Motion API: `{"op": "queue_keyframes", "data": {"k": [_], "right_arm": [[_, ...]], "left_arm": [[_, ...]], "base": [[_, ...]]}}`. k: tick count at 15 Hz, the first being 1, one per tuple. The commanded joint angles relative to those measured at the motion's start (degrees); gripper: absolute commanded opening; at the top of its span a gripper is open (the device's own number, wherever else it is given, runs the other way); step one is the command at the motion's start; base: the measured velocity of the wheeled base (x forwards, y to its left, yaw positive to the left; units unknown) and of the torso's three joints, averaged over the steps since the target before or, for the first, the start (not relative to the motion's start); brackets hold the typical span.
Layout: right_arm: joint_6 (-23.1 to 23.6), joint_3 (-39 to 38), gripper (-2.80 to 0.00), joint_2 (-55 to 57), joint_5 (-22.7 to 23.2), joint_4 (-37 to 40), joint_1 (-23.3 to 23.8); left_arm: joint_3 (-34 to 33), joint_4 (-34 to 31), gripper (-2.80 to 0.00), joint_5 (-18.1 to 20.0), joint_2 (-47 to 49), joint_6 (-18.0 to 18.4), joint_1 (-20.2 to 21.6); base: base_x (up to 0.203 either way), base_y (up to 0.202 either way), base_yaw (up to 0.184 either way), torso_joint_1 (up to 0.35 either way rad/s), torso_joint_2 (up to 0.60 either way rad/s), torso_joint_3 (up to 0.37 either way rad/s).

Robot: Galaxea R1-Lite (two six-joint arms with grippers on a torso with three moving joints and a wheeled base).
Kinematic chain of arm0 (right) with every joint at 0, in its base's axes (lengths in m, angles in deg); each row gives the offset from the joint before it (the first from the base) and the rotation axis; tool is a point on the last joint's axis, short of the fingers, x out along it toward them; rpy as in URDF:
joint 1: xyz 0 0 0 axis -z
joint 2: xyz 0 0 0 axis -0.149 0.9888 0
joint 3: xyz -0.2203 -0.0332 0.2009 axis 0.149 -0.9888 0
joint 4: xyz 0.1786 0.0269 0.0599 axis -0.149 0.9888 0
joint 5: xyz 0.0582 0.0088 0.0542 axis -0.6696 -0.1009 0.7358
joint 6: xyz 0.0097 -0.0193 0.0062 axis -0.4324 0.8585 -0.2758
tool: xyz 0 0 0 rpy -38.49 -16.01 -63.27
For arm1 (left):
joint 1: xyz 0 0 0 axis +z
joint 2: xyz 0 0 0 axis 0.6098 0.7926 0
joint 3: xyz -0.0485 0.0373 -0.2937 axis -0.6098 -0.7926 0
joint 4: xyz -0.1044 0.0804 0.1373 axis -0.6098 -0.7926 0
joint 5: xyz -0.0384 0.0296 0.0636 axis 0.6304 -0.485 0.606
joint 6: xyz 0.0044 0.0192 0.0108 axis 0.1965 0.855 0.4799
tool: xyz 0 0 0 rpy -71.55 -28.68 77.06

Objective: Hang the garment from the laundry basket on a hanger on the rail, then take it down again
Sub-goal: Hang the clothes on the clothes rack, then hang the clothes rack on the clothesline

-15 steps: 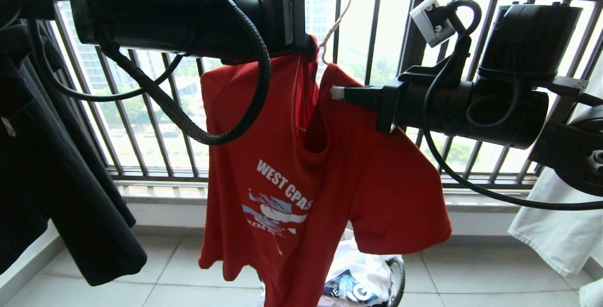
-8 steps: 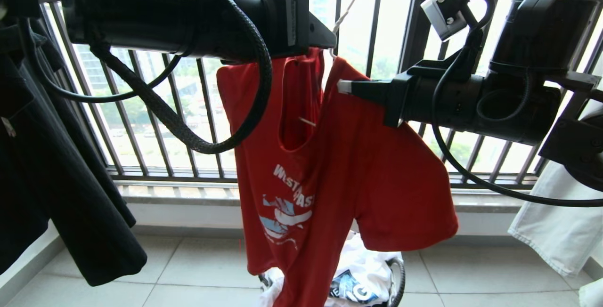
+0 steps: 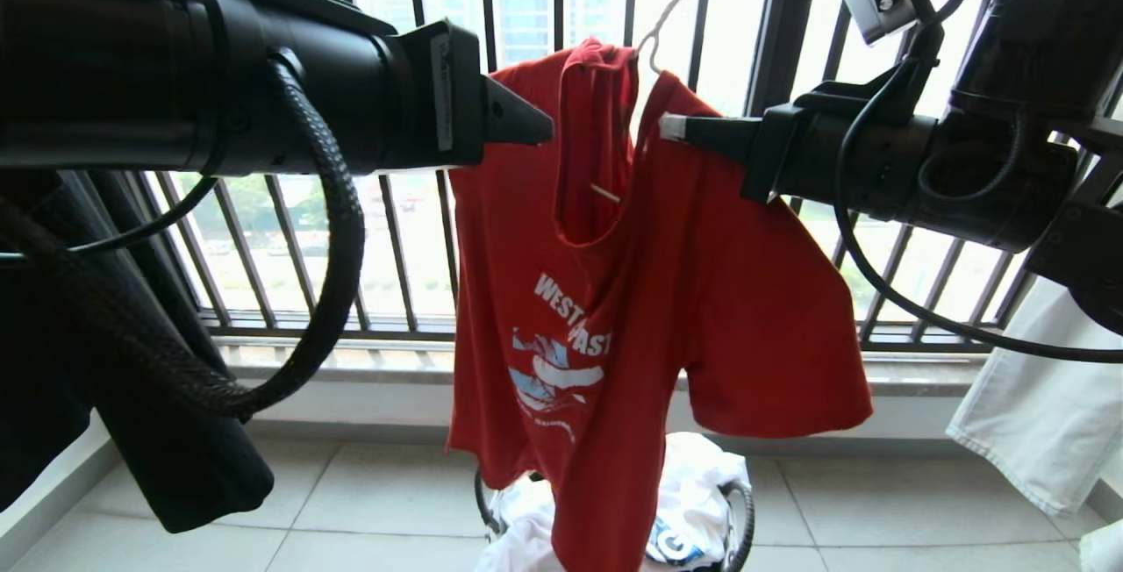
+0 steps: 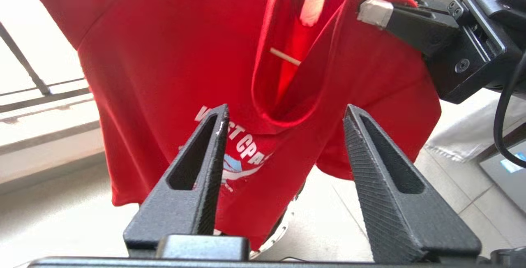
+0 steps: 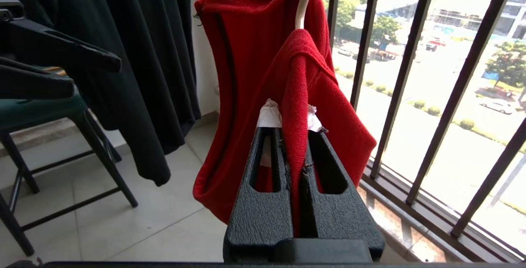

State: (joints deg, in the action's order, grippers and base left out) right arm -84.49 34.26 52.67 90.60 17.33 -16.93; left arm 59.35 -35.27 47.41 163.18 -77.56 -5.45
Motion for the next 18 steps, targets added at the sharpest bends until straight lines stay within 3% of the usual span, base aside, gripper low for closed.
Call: {"op": "queue_keyframes", "data": {"k": [1, 5, 9, 13, 18], "right_arm": [[0.2, -0.1, -2.80, 0.4, 0.1, -0.3, 1.6], [0.4, -0.1, -2.80, 0.5, -0.6, -0.3, 3.9], [0.4, -2.2, -2.80, -3.1, -3.2, -0.2, 6.4], [0.6, -7.0, -2.80, -5.7, -8.3, -0.5, 10.4], [1.6, -6.1, -2.80, -5.5, -9.5, -0.8, 16.3]], "left_arm": [[-5.0, -0.1, -2.80, -0.4, -5.6, -2.9, 3.1], [-9.9, -0.1, -2.80, -0.4, -7.0, -3.8, 8.4], [-9.8, -0.2, -2.80, -0.6, -6.5, -0.6, 11.1], [-10.1, -0.1, -2.80, -1.4, -3.4, -0.3, 11.4], [-10.7, 0.0, -2.80, -1.4, -2.7, -0.3, 11.8]], "base": [[0.000, 0.000, 0.000, 0.000, 0.00, 0.000], [0.000, 0.000, 0.000, 0.000, 0.00, 0.000], [0.000, 0.000, 0.000, 0.000, 0.00, 0.000], [0.000, 0.000, 0.000, 0.000, 0.00, 0.000], [0.000, 0.000, 0.000, 0.000, 0.00, 0.000]]}}
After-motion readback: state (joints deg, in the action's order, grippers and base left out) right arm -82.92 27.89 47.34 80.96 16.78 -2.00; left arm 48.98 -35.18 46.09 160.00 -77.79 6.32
